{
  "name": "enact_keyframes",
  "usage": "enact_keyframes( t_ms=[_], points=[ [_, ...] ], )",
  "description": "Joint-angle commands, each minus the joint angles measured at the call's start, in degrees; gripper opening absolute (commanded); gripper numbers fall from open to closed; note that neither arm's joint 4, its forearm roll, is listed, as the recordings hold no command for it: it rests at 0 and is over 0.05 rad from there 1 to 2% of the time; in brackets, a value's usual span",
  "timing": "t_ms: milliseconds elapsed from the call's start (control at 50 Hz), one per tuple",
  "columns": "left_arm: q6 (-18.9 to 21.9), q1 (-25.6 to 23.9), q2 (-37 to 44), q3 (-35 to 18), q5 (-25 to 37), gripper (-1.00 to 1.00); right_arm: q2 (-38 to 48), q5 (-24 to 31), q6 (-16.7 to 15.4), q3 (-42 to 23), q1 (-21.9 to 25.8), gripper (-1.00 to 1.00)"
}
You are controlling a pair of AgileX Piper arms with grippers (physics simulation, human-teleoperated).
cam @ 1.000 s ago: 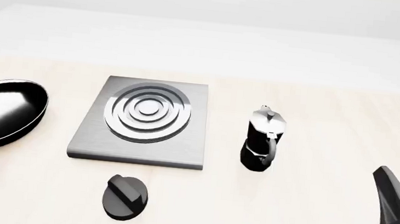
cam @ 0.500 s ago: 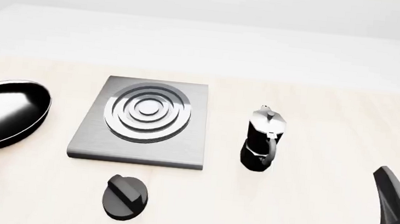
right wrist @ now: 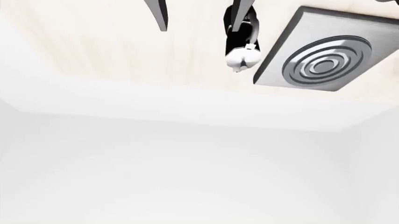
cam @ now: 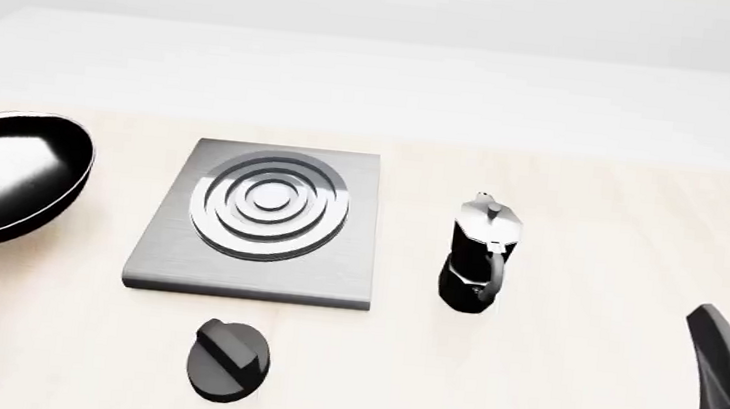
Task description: Turn on the stove and put the frying pan on it.
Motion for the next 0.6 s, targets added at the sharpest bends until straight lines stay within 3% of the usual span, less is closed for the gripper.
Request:
enact_keyframes(
  t_ms=[20,220,600],
  points=[
    [-0.3,-1.71,-7.15,-2.11,5.05,-1.0,-0.48,0.82,-0.01,-0.64,0.09,1.0],
    [-1.69,-6.35,-13.78,-2.71,11.13,-1.0,-0.42,1.34,-0.08,-1.68,0.34,1.0],
    [-2.16,-17.52,-17.54,-7.21,17.76,-1.0,-1.42,2.53,0.6,-2.29,-0.16,1.0]
  ],
)
